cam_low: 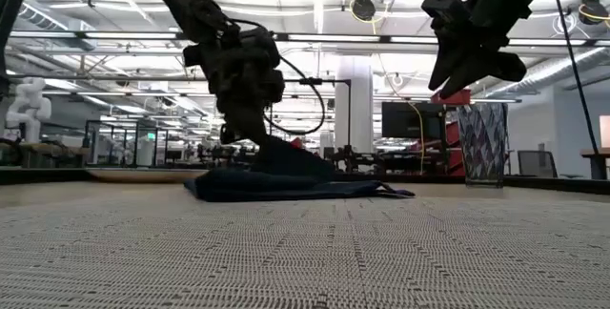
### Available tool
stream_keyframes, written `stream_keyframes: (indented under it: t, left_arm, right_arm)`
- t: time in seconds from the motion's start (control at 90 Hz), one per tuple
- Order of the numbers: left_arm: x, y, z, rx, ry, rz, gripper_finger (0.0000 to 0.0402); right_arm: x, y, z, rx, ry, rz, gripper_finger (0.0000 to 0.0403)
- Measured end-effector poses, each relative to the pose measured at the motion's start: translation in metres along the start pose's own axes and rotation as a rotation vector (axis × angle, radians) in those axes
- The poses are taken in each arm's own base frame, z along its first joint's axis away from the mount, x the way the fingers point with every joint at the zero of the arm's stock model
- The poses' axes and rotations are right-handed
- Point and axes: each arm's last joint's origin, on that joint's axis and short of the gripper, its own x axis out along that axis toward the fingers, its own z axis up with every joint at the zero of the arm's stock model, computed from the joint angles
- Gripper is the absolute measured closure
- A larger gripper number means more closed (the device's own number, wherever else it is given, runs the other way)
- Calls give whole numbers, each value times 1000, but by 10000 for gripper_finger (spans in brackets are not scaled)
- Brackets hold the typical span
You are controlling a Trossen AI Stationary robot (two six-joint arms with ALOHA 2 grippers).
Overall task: Set table place
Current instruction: Fold the dark blue napkin
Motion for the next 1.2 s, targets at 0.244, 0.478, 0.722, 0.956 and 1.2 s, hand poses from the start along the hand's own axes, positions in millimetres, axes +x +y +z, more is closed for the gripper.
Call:
stream_keyframes:
  t: [0.244,0.478,0.722,0.956,1.2]
  left_arm:
    - [14,-23,9,29,-70,-54,401]
    - [23,-42,17,9,-135,-107,401]
    - [30,-55,23,-11,-204,-136,401]
    - [40,-59,28,-11,-261,-107,401]
    - [64,-55,26,-52,-254,-114,401]
  right_arm:
    - [0,2,2,21,-15,26,293]
    - [0,6,3,2,-16,72,293]
    - [-2,14,9,5,-63,173,293]
    - [-3,19,12,-4,-62,249,293]
    - [-3,19,12,-15,-62,247,293]
